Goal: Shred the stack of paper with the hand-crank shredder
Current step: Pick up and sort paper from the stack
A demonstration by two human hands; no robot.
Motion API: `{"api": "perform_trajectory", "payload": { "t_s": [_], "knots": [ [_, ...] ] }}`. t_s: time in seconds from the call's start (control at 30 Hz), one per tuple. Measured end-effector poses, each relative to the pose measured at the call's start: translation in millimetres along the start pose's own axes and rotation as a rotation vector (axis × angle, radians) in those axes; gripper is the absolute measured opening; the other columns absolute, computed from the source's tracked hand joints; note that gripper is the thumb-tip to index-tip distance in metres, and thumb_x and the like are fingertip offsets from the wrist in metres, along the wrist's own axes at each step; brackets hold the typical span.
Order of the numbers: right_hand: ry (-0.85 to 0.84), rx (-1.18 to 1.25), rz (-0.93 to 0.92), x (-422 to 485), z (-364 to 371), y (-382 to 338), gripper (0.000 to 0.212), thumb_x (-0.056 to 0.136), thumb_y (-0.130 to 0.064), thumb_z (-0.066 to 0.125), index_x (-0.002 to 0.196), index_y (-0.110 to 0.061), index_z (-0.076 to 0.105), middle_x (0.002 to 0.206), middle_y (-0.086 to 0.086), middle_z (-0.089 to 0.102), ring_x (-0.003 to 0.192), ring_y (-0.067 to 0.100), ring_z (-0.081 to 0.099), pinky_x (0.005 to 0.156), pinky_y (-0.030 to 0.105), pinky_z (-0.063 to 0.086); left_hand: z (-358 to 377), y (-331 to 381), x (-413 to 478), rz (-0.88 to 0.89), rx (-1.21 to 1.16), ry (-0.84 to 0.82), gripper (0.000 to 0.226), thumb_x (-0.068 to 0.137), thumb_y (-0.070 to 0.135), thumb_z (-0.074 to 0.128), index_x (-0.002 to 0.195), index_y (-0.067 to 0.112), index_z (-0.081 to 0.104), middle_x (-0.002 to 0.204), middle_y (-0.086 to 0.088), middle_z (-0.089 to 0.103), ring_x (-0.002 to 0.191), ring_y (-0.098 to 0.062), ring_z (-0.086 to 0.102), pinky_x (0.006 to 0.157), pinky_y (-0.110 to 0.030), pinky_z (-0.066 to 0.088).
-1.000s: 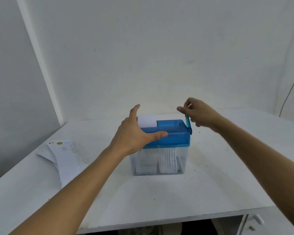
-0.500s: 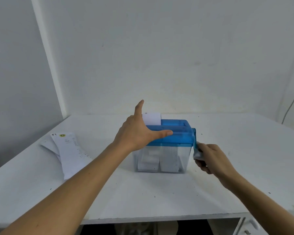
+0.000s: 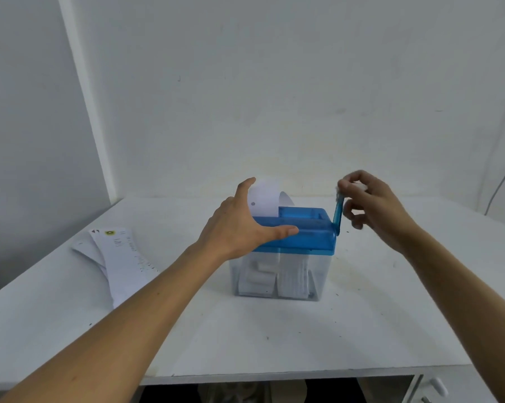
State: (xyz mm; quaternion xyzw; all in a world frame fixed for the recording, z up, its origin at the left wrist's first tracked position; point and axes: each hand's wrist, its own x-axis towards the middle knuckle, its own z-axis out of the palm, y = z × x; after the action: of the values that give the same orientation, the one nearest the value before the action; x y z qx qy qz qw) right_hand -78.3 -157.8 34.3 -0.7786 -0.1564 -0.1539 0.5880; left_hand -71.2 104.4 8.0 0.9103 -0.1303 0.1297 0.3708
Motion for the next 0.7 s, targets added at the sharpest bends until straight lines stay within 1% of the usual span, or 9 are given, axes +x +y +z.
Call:
{"api": "perform_trajectory", "payload": {
  "t_s": [0.1, 0.23, 0.33, 0.4, 0.47, 0.5, 0.57, 0.63, 0.7],
  "knots": [
    [0.151, 0.103, -0.01, 14.2, 13.8, 16.7, 0.018, 0.098, -0.025, 0.064, 0.097, -0.012, 0.051, 0.084, 0.001, 0.062, 0.062, 0.011, 0.054, 0.048, 0.023, 0.044, 0.5, 1.6, -1.0, 0.009, 0.002, 0.001, 0.135, 0.042, 0.09, 0.067, 0.156, 0.04, 0.014, 0.15, 0.004, 0.046, 0.128, -0.02, 0.05, 0.101, -0.043, 0.052],
    [0.265, 0.158, 0.041, 26.2, 31.0, 46.3, 0.023, 0.098, -0.031, 0.064, 0.088, -0.012, 0.054, 0.078, 0.001, 0.063, 0.067, 0.013, 0.054, 0.054, 0.029, 0.048, 2.2, 4.1, -0.9, 0.005, 0.027, 0.016, 0.135, 0.044, 0.09, 0.065, 0.157, 0.04, 0.009, 0.153, 0.002, 0.044, 0.131, -0.022, 0.048, 0.102, -0.042, 0.051],
    [0.288, 0.043, 0.138, 24.1, 41.8, 71.5, 0.03, 0.1, -0.033, 0.061, 0.084, -0.008, 0.054, 0.073, 0.007, 0.061, 0.063, 0.018, 0.055, 0.052, 0.029, 0.049, 2.4, 4.5, 3.0, -0.005, 0.055, 0.023, 0.135, 0.046, 0.089, 0.064, 0.158, 0.04, 0.007, 0.156, 0.003, 0.041, 0.134, -0.023, 0.047, 0.099, -0.04, 0.049],
    [0.243, -0.074, 0.217, 15.5, 48.8, 89.4, 0.028, 0.103, -0.024, 0.053, 0.086, -0.001, 0.057, 0.068, 0.007, 0.06, 0.058, 0.017, 0.053, 0.047, 0.026, 0.046, 3.0, 3.3, 8.0, -0.019, 0.065, 0.038, 0.136, 0.045, 0.091, 0.063, 0.158, 0.04, 0.005, 0.156, 0.003, 0.041, 0.134, -0.023, 0.047, 0.098, -0.041, 0.049],
    [0.13, -0.124, 0.283, 3.6, 52.8, 100.0, 0.032, 0.106, -0.024, 0.046, 0.09, -0.001, 0.062, 0.069, 0.007, 0.061, 0.055, 0.016, 0.052, 0.047, 0.026, 0.044, 4.5, 1.6, 14.5, -0.037, 0.084, 0.06, 0.137, 0.048, 0.092, 0.065, 0.158, 0.039, 0.003, 0.157, 0.001, 0.039, 0.136, -0.026, 0.046, 0.098, -0.042, 0.049],
    [0.077, -0.158, 0.299, -1.9, 51.8, 99.4, 0.036, 0.107, -0.027, 0.044, 0.089, -0.003, 0.064, 0.069, 0.007, 0.062, 0.055, 0.015, 0.051, 0.048, 0.026, 0.043, 4.1, 1.2, 17.9, -0.047, 0.089, 0.067, 0.137, 0.052, 0.091, 0.068, 0.159, 0.038, 0.002, 0.158, 0.001, 0.038, 0.137, -0.027, 0.046, 0.099, -0.042, 0.048],
    [0.016, -0.208, 0.264, -7.4, 45.8, 91.0, 0.041, 0.107, -0.027, 0.042, 0.078, -0.006, 0.063, 0.064, 0.007, 0.063, 0.053, 0.016, 0.05, 0.048, 0.025, 0.04, 2.1, -0.1, 24.0, -0.067, 0.085, 0.071, 0.136, 0.057, 0.086, 0.073, 0.16, 0.037, -0.001, 0.158, -0.001, 0.038, 0.138, -0.028, 0.045, 0.098, -0.042, 0.047],
    [-0.026, -0.12, 0.201, -11.7, 39.1, 78.8, 0.045, 0.104, -0.024, 0.043, 0.065, -0.008, 0.058, 0.058, 0.01, 0.059, 0.052, 0.021, 0.047, 0.048, 0.028, 0.035, 0.9, -1.5, 27.1, -0.084, 0.084, 0.065, 0.136, 0.059, 0.084, 0.074, 0.161, 0.037, -0.002, 0.158, -0.002, 0.038, 0.138, -0.028, 0.045, 0.098, -0.041, 0.046],
    [-0.033, 0.14, 0.143, -15.0, 31.9, 68.0, 0.04, 0.093, -0.027, 0.046, 0.058, -0.012, 0.055, 0.054, 0.01, 0.052, 0.05, 0.022, 0.042, 0.048, 0.028, 0.03, 1.2, -2.4, 29.2, -0.089, 0.092, 0.058, 0.137, 0.058, 0.085, 0.073, 0.161, 0.037, -0.003, 0.158, -0.002, 0.038, 0.138, -0.028, 0.045, 0.097, -0.041, 0.047]
  ]
}}
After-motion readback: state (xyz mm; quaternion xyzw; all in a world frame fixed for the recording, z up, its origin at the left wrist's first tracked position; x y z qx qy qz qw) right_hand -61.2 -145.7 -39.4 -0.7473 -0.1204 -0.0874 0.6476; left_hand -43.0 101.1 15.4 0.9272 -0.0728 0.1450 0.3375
